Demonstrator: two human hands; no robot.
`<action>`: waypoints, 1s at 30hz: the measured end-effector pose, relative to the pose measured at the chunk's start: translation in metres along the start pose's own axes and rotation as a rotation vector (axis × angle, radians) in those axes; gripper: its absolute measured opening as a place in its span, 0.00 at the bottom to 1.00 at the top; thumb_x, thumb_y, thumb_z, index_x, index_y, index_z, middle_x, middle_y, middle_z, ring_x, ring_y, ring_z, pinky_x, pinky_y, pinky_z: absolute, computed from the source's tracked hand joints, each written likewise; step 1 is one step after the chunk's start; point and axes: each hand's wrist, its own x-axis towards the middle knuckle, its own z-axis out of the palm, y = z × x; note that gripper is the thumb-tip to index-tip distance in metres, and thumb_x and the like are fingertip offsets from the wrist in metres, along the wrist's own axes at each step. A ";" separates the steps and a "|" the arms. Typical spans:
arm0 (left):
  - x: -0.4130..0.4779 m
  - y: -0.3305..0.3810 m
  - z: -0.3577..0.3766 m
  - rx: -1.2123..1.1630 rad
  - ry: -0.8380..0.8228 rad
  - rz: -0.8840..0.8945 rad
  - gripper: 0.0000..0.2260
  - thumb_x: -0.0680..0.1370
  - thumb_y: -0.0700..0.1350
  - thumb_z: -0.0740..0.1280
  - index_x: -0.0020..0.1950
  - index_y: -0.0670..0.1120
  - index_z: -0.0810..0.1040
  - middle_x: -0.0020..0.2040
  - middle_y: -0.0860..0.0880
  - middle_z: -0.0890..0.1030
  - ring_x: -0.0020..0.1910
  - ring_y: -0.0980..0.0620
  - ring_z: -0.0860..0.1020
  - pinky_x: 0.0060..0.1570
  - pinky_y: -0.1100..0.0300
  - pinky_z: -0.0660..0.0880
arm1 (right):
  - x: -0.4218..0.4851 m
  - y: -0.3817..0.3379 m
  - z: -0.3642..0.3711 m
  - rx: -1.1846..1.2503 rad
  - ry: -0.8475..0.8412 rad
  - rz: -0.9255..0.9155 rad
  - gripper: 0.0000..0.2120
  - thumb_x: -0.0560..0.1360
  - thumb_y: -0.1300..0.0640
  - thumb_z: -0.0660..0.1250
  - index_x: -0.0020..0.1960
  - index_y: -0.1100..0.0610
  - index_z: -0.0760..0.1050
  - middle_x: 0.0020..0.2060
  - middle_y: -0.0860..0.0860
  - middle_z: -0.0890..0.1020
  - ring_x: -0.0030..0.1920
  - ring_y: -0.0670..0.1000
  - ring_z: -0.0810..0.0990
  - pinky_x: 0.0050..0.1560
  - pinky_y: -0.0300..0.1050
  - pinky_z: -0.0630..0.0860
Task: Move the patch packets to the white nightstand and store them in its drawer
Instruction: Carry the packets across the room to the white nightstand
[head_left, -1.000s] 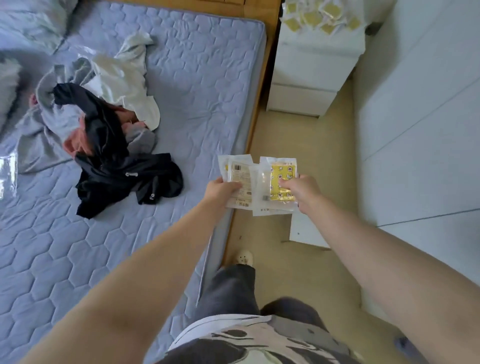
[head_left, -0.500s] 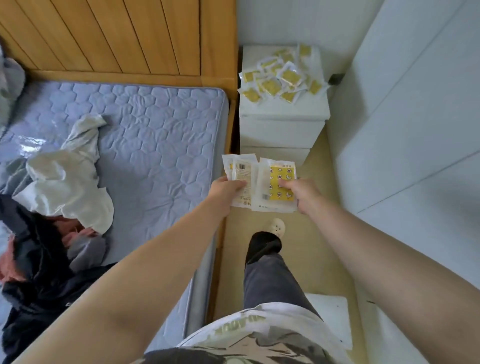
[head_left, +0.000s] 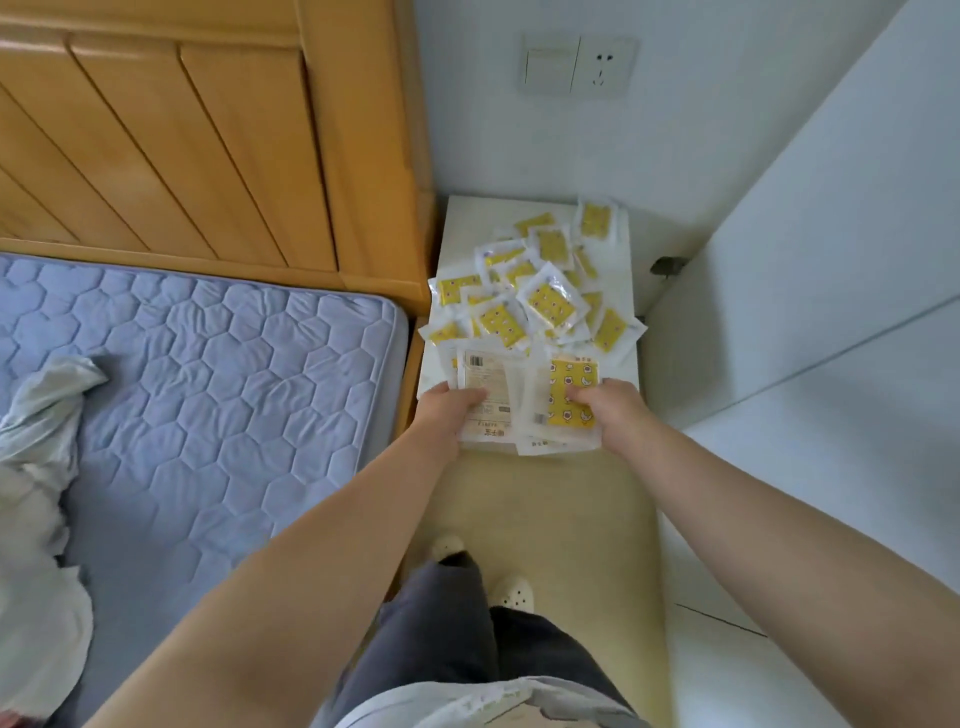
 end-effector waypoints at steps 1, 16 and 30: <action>0.015 0.010 0.005 -0.007 0.011 -0.005 0.08 0.75 0.34 0.69 0.51 0.42 0.77 0.44 0.44 0.82 0.44 0.44 0.82 0.49 0.47 0.79 | 0.019 -0.011 0.000 0.005 0.014 0.021 0.08 0.70 0.60 0.74 0.46 0.59 0.77 0.51 0.57 0.82 0.52 0.59 0.81 0.59 0.56 0.76; 0.265 0.128 0.106 0.510 0.018 0.160 0.38 0.71 0.31 0.67 0.76 0.52 0.57 0.68 0.47 0.70 0.58 0.47 0.75 0.39 0.62 0.76 | 0.278 -0.150 0.038 -0.247 0.210 0.098 0.17 0.76 0.64 0.62 0.64 0.59 0.69 0.50 0.57 0.77 0.43 0.54 0.74 0.36 0.42 0.67; 0.296 0.107 0.099 1.585 -0.093 0.402 0.39 0.78 0.56 0.65 0.79 0.52 0.42 0.78 0.44 0.36 0.77 0.43 0.37 0.74 0.46 0.42 | 0.281 -0.142 0.048 -0.862 0.045 -0.144 0.25 0.77 0.57 0.65 0.70 0.66 0.63 0.63 0.62 0.70 0.62 0.62 0.71 0.62 0.53 0.68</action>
